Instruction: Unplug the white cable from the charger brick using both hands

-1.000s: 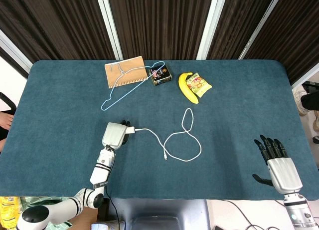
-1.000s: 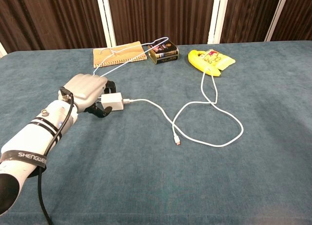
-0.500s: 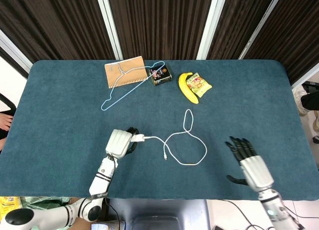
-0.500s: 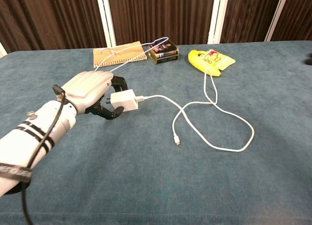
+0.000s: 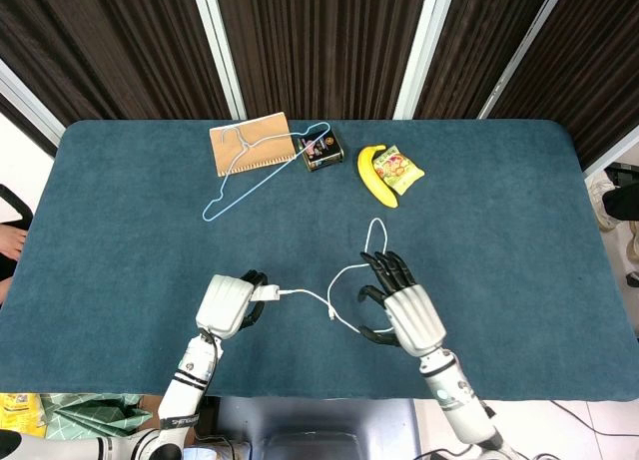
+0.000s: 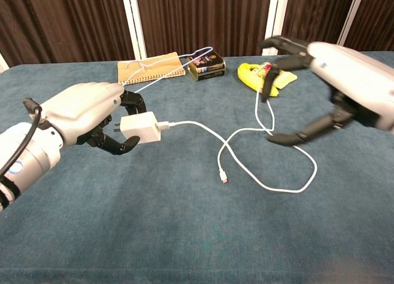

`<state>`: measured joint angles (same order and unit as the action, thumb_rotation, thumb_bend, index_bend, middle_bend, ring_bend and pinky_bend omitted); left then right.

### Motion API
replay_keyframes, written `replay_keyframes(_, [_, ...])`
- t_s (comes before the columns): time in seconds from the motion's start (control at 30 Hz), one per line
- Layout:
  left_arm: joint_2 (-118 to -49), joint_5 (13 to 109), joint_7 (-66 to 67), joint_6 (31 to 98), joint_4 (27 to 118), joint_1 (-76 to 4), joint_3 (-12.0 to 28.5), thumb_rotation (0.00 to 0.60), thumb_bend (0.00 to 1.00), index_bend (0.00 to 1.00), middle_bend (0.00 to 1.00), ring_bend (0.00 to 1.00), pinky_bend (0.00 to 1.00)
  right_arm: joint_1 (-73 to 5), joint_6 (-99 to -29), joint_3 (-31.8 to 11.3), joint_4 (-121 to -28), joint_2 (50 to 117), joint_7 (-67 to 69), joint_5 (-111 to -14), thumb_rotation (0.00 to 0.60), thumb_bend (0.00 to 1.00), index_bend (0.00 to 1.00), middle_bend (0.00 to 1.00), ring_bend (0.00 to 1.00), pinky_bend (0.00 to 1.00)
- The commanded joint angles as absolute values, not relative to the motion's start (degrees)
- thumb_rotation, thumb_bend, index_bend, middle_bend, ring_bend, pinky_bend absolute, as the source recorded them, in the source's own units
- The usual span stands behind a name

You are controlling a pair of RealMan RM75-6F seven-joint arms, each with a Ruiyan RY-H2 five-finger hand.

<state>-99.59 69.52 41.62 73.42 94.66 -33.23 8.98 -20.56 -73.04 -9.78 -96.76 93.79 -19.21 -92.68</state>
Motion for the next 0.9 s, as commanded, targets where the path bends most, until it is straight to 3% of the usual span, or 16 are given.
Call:
replay_keyframes(0.03, [-99.4, 69.9, 42.0, 73.8, 95.4, -33.1, 8.6, 0.6, 0.67, 0.72, 0.76, 1.0, 1.0, -23.1, -71.9, -12.3, -95.3, 97.8, -22.7, -90.2, 0.6, 0.33, 0.63, 0.17, 0.0, 0.0])
replay_keyframes(0.33, [-99.5, 70.2, 42.9, 74.1, 96.4, -33.1, 8.3, 0.6, 0.67, 0.72, 0.76, 1.0, 1.0, -27.6, -68.4, -14.8, -89.7, 105.0, -25.8, -83.5, 0.6, 0.4, 0.63, 0.17, 0.0, 0.0])
replay_keyframes(0.9, [-99.8, 71.0, 43.8, 74.6, 96.3, -33.2, 7.9, 0.6, 0.67, 0.72, 0.76, 1.0, 1.0, -32.1, -68.4, -16.3, -84.0, 113.1, -26.6, -77.9, 0.6, 0.4, 0.63, 0.17, 0.0, 0.0])
